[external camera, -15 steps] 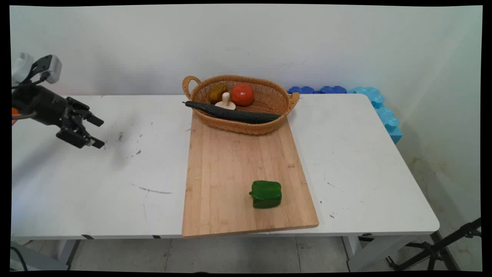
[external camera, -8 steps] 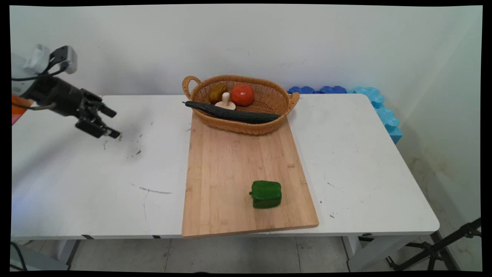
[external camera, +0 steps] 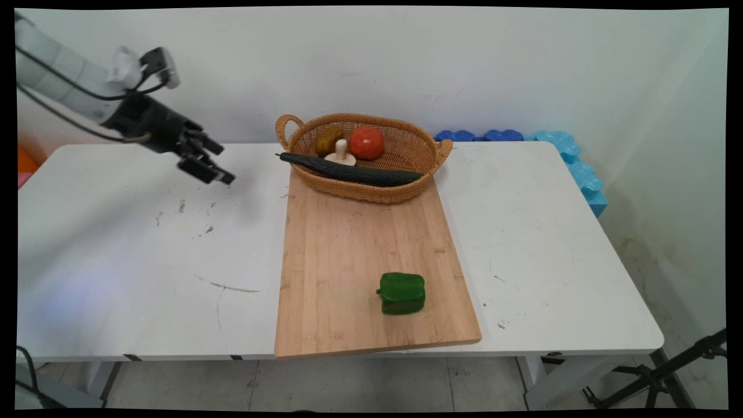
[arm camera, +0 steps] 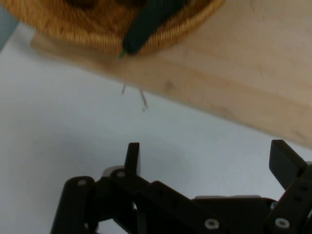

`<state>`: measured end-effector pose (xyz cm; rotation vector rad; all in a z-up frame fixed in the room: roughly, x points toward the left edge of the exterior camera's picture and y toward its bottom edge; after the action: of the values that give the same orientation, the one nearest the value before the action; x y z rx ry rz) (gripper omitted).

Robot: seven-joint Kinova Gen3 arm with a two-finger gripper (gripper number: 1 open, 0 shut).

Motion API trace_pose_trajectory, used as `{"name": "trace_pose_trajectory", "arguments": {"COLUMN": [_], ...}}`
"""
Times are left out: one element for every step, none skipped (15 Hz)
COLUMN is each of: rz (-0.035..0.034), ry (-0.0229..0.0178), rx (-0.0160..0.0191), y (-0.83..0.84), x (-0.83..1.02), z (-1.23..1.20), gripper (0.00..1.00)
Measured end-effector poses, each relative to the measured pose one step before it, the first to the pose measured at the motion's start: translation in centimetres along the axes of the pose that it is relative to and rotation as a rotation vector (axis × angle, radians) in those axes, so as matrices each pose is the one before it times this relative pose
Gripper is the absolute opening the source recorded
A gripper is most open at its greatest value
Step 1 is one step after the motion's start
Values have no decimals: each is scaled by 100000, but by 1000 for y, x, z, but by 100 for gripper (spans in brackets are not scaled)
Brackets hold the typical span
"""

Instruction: Pick up the cucumber from the vegetable basket

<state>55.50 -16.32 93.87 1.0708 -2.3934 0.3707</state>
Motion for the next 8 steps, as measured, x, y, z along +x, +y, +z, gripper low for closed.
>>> {"name": "trace_pose_trajectory", "arguments": {"rz": [598,573,627,1137,985,1281,1279,1621], "ry": [785,666,617,858,684,701,548,641], "rx": [261,104,34,-13,-17,-27,-23,-32], "y": [227,208,214,316,226,262,199,197], "x": [1236,986,947,1338,1019,1151,984,1158], "z": [830,721,724,1085,844,1011,906,1107], "gripper": [100,100,100,100,100,100,100,100]}}
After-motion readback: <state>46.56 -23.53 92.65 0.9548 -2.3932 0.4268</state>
